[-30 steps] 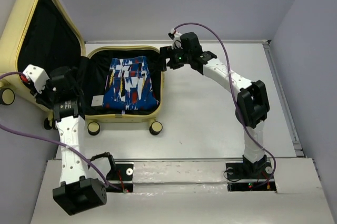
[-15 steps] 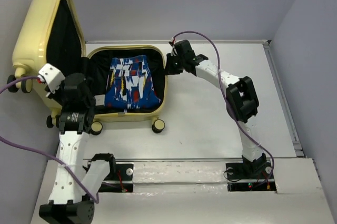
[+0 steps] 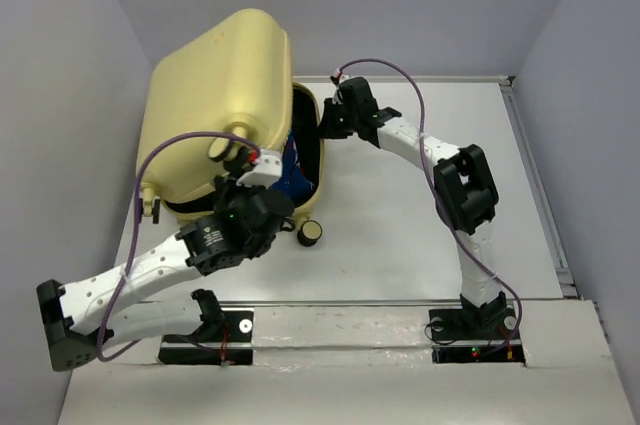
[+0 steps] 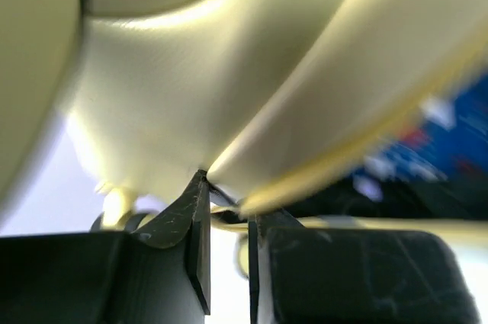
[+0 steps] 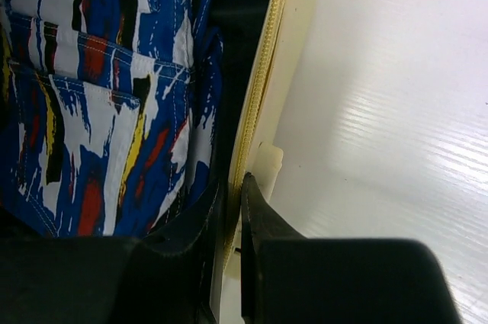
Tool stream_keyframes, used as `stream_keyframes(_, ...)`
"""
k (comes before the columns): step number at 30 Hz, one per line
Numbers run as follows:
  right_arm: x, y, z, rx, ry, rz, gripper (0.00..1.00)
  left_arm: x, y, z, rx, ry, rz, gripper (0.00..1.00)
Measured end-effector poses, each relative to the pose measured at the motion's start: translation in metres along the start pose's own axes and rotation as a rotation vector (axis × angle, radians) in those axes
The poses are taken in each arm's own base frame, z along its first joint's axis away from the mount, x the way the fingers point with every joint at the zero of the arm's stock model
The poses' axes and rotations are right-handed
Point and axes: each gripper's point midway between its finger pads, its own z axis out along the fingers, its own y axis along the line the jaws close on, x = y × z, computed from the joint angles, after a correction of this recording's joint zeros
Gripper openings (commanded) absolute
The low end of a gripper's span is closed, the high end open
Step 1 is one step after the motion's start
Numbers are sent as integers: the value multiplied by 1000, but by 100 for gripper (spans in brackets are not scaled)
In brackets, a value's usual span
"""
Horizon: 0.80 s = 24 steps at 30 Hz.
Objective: Pack the luggage
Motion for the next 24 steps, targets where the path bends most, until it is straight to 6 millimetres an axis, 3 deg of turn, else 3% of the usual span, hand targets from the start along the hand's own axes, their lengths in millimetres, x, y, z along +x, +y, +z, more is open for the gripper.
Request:
stream_keyframes(1,0,-2,-1,3,-2,1,7,0,-16,-4,59,-7,38,50)
stream_keyframes(2,0,-4,-2,7,-4,3,7,0,-40,-10,154,-9,73,88)
stream_keyframes(3,0,-7,-3,10,-6,6,7,1,-58,-15,243,-2,87,99)
stream_keyframes(4,-1,-10,-5,13,-10,9,7,-11,-105,-37,458,-11,-8,99)
stream_keyframes(6,0,-18,-8,8,-6,20,7,-45,-146,-75,708,-54,-134,99)
stream_keyframes(7,2,-21,-9,2,-4,25,7,-69,-153,-94,806,-88,-210,99)
stream_keyframes(9,7,-28,-12,1,-2,28,7,-107,-149,-112,903,-148,-339,99)
stream_keyframes(11,12,-35,-23,-7,7,44,10,-148,-125,-122,952,-223,-489,99)
stream_keyframes(12,14,-38,-29,-13,15,54,18,-165,-109,-121,956,-253,-558,99)
stream_keyframes(15,19,-43,-41,-17,22,66,27,-202,-60,-86,844,-290,-735,99)
stream_keyframes(16,22,-45,-47,-20,26,71,45,-205,-49,-73,796,-289,-768,99)
stream_keyframes(17,23,-46,-51,-24,27,72,53,-204,-29,-41,691,-281,-815,99)
stream_keyframes(19,24,-52,-62,-18,35,79,76,-192,-8,-2,562,-245,-858,99)
stream_keyframes(23,15,-79,-90,42,13,105,76,-152,18,73,372,-140,-911,96)
stream_keyframes(24,11,-85,-96,59,1,112,58,-125,27,101,306,-80,-935,95)
